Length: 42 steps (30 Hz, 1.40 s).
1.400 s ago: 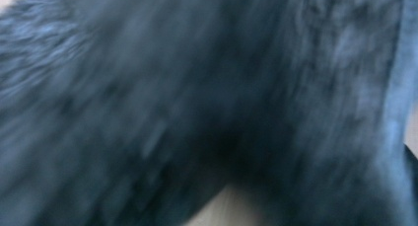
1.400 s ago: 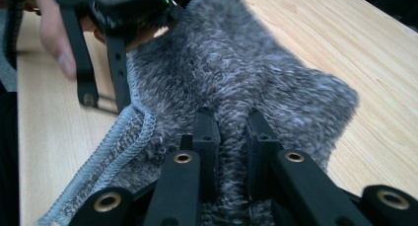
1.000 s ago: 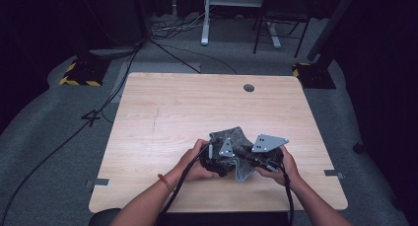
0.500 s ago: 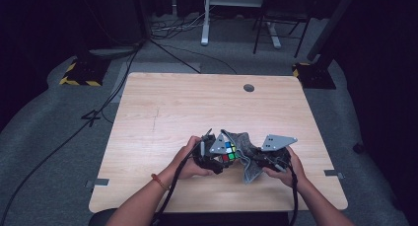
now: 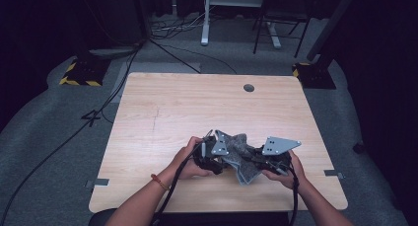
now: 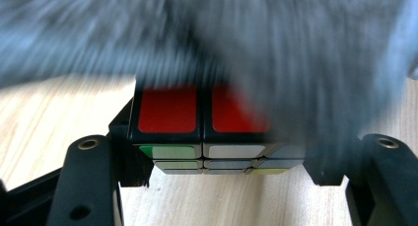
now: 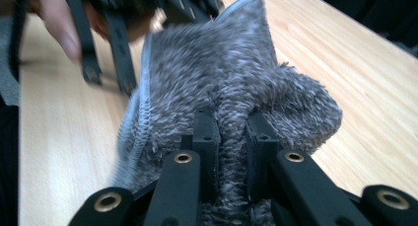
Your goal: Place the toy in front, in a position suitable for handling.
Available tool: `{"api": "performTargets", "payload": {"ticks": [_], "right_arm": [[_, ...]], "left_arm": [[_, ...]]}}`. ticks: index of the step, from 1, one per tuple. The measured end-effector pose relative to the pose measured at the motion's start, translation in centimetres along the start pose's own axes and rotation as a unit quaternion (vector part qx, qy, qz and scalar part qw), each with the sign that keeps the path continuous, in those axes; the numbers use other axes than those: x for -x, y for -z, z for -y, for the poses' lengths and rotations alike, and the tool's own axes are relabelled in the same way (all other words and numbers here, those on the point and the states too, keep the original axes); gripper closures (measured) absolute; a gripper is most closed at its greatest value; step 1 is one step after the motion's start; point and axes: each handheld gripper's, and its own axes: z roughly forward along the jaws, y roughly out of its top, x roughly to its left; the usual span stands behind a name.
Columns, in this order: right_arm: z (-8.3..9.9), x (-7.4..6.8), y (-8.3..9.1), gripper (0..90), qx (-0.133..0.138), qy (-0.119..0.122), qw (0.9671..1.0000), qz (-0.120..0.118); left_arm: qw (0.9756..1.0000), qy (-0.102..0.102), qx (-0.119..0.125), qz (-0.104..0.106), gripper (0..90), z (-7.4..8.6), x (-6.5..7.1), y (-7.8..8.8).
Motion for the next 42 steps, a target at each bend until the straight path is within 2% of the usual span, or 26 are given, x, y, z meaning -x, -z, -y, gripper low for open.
{"api": "performTargets", "payload": {"ticks": [2,6,7,10,14,15,17,18,20,21,24,25,28,31,42], "right_arm": [[-0.6,-0.7,-0.5,79.3,-0.003,0.015,0.9999,-0.005],[-1.0,-1.1,-1.1,79.2,-0.005,0.023,0.9997,-0.003],[-1.2,-1.2,-1.3,79.3,-0.015,0.032,0.9993,0.010],[-1.1,-0.9,-1.2,79.3,-0.017,0.032,0.9990,0.024],[-0.3,0.4,-0.5,79.3,-0.014,0.004,0.9991,0.039],[0.4,1.2,-0.2,79.4,-0.018,-0.012,0.9988,0.043],[1.0,1.6,-0.1,79.4,-0.012,-0.030,0.9990,0.030],[1.2,1.7,-0.1,79.4,-0.015,-0.031,0.9990,0.030],[1.3,1.7,-0.1,79.4,-0.017,-0.031,0.9989,0.031],[1.5,1.6,-0.3,79.4,-0.016,-0.036,0.9991,0.018],[1.5,1.4,-0.6,79.3,-0.018,-0.034,0.9991,0.014],[1.6,1.3,-0.6,79.3,-0.012,-0.038,0.9992,0.004],[1.4,1.0,-0.6,79.3,0.004,-0.038,0.9992,-0.009],[1.3,0.9,-0.4,79.4,0.014,-0.036,0.9992,-0.013],[0.8,0.5,0.1,79.4,0.038,-0.030,0.9986,-0.019]], "left_arm": [[1.0000,-0.004,-0.004,0.004,33.9,-0.3,0.5,-0.5],[1.0000,-0.001,-0.006,0.005,33.9,-0.4,0.7,-0.7],[1.0000,-0.001,-0.005,-0.001,33.9,-0.5,0.7,-0.7],[1.0000,0.003,-0.002,0.002,33.9,-0.4,0.4,-0.4],[0.9999,0.006,0.013,0.006,33.9,-0.2,0.2,0.4],[0.9997,0.005,0.024,0.006,33.9,-0.2,0.2,1.0],[0.9996,0.004,0.029,0.006,33.9,-0.3,0.2,1.2],[0.9991,0.004,0.040,0.007,33.9,-0.3,0.2,1.7],[0.9990,0.004,0.044,0.005,33.9,-0.3,0.1,1.8],[0.9988,0.004,0.049,0.002,33.9,-0.3,0.2,2.1],[0.9984,0.006,0.056,0.005,33.9,-0.3,0.1,2.5],[0.9983,0.007,0.058,0.006,33.9,-0.3,0.2,2.5],[0.9984,0.003,0.056,0.006,33.9,-0.2,0.1,2.5],[0.9980,0.010,0.060,0.016,33.9,0.0,0.0,2.5],[0.9991,0.005,0.038,0.016,33.2,-0.1,0.3,1.5]]}}
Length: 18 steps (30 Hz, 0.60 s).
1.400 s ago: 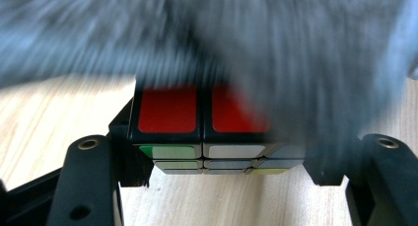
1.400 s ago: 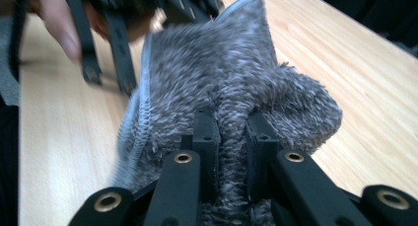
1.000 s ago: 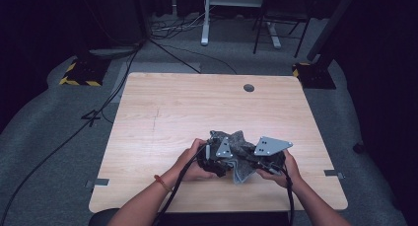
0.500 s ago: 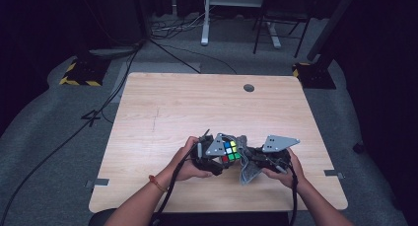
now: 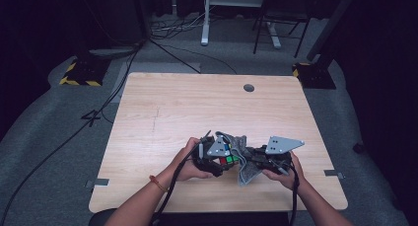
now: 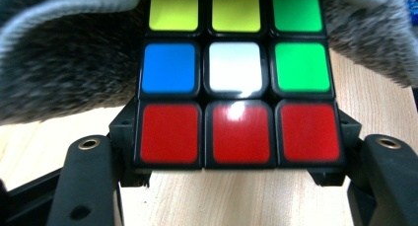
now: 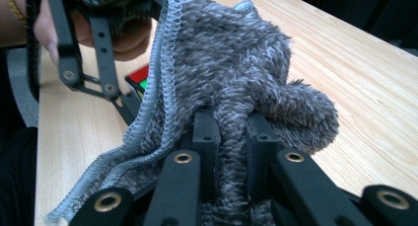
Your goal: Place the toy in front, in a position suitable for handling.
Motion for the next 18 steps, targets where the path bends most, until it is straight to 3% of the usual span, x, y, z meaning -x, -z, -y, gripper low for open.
{"api": "performTargets", "payload": {"ticks": [9,15,18], "right_arm": [[-0.5,-0.7,-0.4,79.4,0.005,0.009,0.9999,-0.005],[-0.4,-0.5,-0.5,79.4,-0.016,0.021,0.9995,0.019],[0.5,0.2,-0.8,79.3,-0.037,0.005,0.9989,0.027]], "left_arm": [[0.9997,-0.007,-0.023,-0.011,33.2,0.0,0.4,-1.1],[0.9996,-0.011,-0.020,-0.017,33.5,-0.1,0.3,-0.7],[0.9997,-0.014,-0.005,-0.021,33.5,-0.2,0.2,0.3]]}}
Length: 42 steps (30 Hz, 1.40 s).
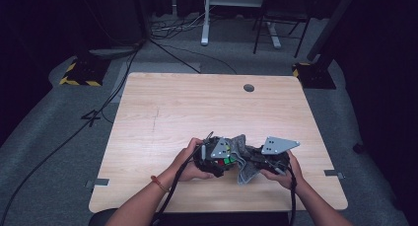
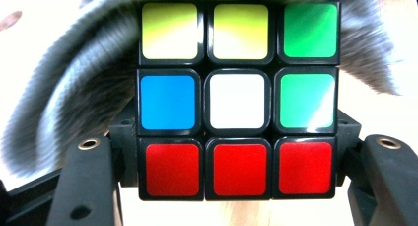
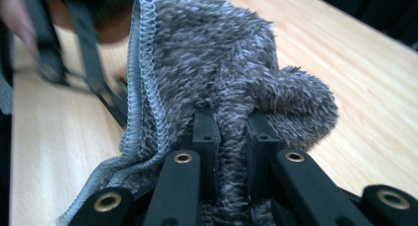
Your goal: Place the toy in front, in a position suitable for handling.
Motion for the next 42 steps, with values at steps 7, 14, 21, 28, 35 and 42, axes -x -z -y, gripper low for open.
{"api": "performTargets", "payload": {"ticks": [7,14,21,28,35,42], "right_arm": [[0.9,0.7,-0.3,79.3,-0.013,-0.021,0.9997,-0.008],[0.0,-0.1,0.5,79.3,0.022,-0.007,0.9996,-0.014],[-1.2,-1.2,1.1,79.1,0.050,0.017,0.9985,-0.015],[-0.7,-0.1,0.8,78.8,0.038,-0.005,0.9992,-0.002],[0.2,0.6,0.6,78.8,0.019,-0.019,0.9996,0.002],[0.7,0.4,0.0,78.8,0.005,-0.022,0.9997,-0.013]], "left_arm": [[0.9993,0.003,0.036,-0.002,33.6,0.0,-0.4,1.7],[0.9995,0.001,0.031,-0.005,33.5,0.1,-0.3,1.8],[0.9999,-0.008,0.008,0.007,33.5,-0.2,0.5,0.1],[0.9996,-0.011,0.020,0.015,33.6,-0.5,0.8,0.3],[0.9991,-0.007,0.042,0.010,33.6,-0.5,0.5,1.6],[0.9978,-0.002,0.066,0.003,33.6,-0.4,0.1,2.9]]}}
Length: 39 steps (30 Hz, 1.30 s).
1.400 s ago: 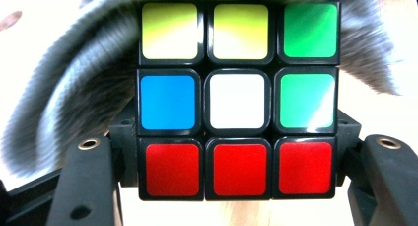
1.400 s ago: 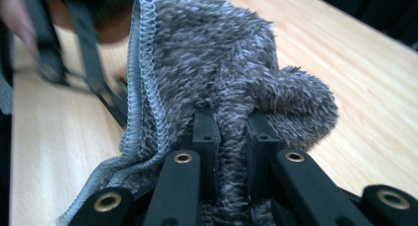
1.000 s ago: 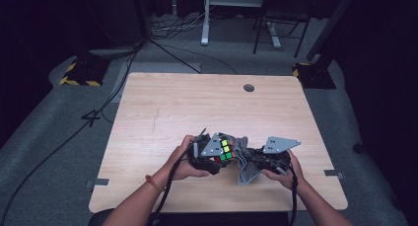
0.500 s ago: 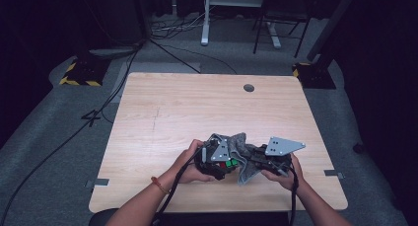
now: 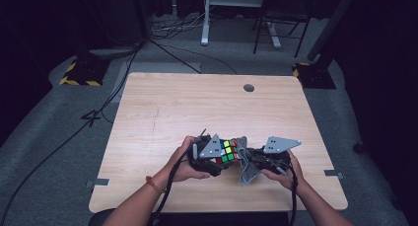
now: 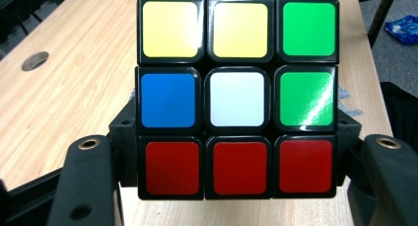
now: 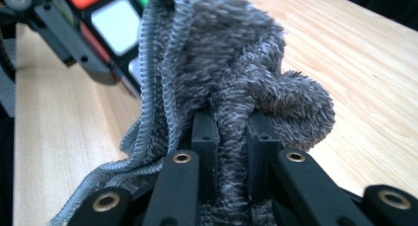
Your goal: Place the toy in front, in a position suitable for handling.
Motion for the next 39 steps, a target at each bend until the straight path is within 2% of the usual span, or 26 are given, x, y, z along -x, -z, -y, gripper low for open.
{"api": "performTargets", "payload": {"ticks": [4,14,17,19,20,21,22,23,24,25,28,30,32,34,39], "right_arm": [[-0.2,-0.3,0.1,78.8,0.020,-0.004,0.9995,-0.023],[-0.6,-0.6,0.8,78.8,0.023,0.013,0.9996,-0.006],[-0.8,-0.4,1.6,78.9,0.039,0.010,0.9992,-0.001],[-1.0,-0.3,2.3,78.9,0.062,0.003,0.9980,-0.008],[-1.2,-0.4,2.5,78.8,0.068,0.005,0.9976,-0.014],[-1.6,-1.0,2.5,78.8,0.072,0.018,0.9971,-0.017],[-1.6,-1.0,2.5,78.8,0.072,0.018,0.9971,-0.017],[-1.9,-1.5,2.4,78.8,0.071,0.028,0.9969,-0.020],[-2.3,-2.5,2.0,78.8,0.064,0.052,0.9965,-0.015],[-2.4,-2.8,1.9,78.8,0.061,0.061,0.9962,-0.008],[-2.6,-2.7,1.9,78.8,0.066,0.059,0.9960,-0.011],[-2.7,-2.5,1.6,78.8,0.053,0.066,0.9963,0.015],[-2.6,-2.2,1.5,78.7,0.049,0.062,0.9967,0.017],[-2.1,-1.2,1.2,78.8,0.031,0.043,0.9982,0.028],[-0.9,-0.3,0.8,78.8,0.012,0.019,0.9995,0.022]], "left_arm": [[1.0000,0.001,0.000,0.005,33.5,0.2,0.0,-0.3],[1.0000,0.001,0.001,0.009,33.5,0.4,-0.1,-0.4],[0.9999,0.000,-0.010,0.005,33.5,0.5,-0.1,-0.5],[0.9997,-0.005,-0.024,0.002,33.5,0.5,0.0,-0.8],[0.9996,-0.005,-0.026,0.003,33.6,0.5,0.1,-1.0],[0.9995,-0.005,-0.028,0.009,33.6,0.5,0.2,-1.3],[0.9994,-0.008,-0.032,0.013,33.6,0.4,0.4,-1.6],[0.9992,-0.013,-0.035,0.013,33.5,0.3,0.7,-1.9],[0.9990,-0.016,-0.041,0.012,33.5,0.3,0.9,-2.2],[0.9988,-0.013,-0.045,0.013,33.5,0.4,1.0,-2.4],[0.9987,-0.007,-0.046,0.022,33.5,0.5,1.1,-2.8],[0.9983,-0.015,-0.052,0.020,33.5,0.3,1.5,-3.0],[0.9984,-0.014,-0.052,0.020,33.5,0.3,1.5,-2.9],[0.9989,-0.010,-0.041,0.019,33.5,0.2,1.2,-2.5],[0.9998,0.003,-0.019,0.007,33.6,0.3,0.2,-0.9]]}}
